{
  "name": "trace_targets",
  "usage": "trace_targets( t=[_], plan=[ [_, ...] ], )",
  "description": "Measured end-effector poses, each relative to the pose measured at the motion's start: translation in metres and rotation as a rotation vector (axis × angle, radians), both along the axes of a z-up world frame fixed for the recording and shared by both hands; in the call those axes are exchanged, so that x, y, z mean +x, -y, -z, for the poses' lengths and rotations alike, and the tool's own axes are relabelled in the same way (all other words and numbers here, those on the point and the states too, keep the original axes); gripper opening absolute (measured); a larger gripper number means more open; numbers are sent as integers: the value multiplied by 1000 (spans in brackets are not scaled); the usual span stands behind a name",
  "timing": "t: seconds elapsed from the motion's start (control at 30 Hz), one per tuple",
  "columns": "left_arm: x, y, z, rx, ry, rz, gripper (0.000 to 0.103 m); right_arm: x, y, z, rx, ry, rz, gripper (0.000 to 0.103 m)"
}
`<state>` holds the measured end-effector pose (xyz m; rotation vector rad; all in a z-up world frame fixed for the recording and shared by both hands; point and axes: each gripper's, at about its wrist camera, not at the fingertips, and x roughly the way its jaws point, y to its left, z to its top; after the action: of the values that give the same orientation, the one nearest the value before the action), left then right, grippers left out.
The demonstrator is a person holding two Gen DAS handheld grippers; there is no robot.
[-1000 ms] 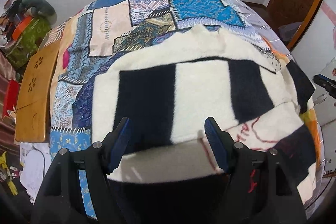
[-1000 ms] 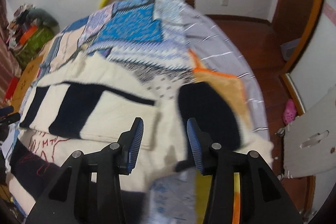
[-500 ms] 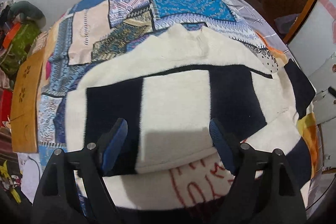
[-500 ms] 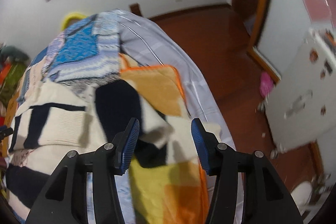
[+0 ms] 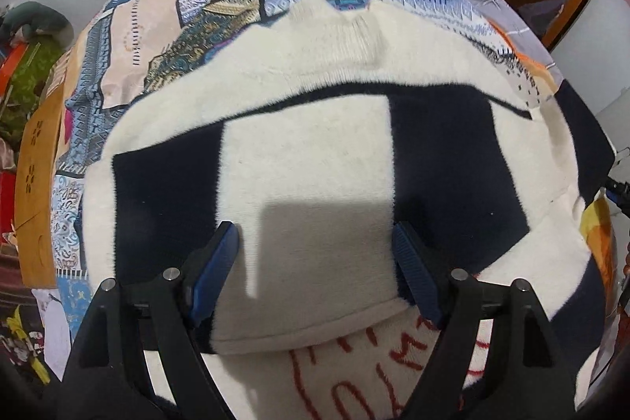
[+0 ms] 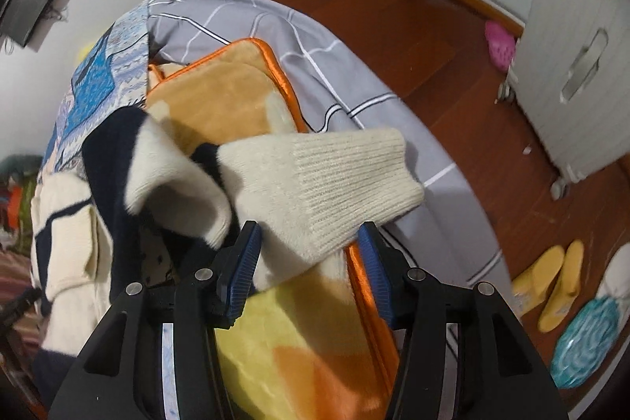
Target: Fold small clothes
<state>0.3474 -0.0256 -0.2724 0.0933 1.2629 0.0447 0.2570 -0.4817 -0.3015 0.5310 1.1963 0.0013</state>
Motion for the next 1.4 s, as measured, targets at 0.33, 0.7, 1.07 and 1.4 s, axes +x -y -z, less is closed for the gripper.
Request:
trace_targets(
  t=[0.33,0.7,1.07,1.4],
  plan=[
    [1,6,4,26,14,10,84,14,4,4,37,15,33,30],
    [-7,4,-11,8,41,7,84,24,-18,-50,-92,162,-29,12],
    [-31,-10,-54,-7,147,4,84,29,-58,-169,-140,428,-106,12],
    [-59,-37,-91,-36,248,-18,84,21,-132,-248,-140,614,-251,11]
  ],
)
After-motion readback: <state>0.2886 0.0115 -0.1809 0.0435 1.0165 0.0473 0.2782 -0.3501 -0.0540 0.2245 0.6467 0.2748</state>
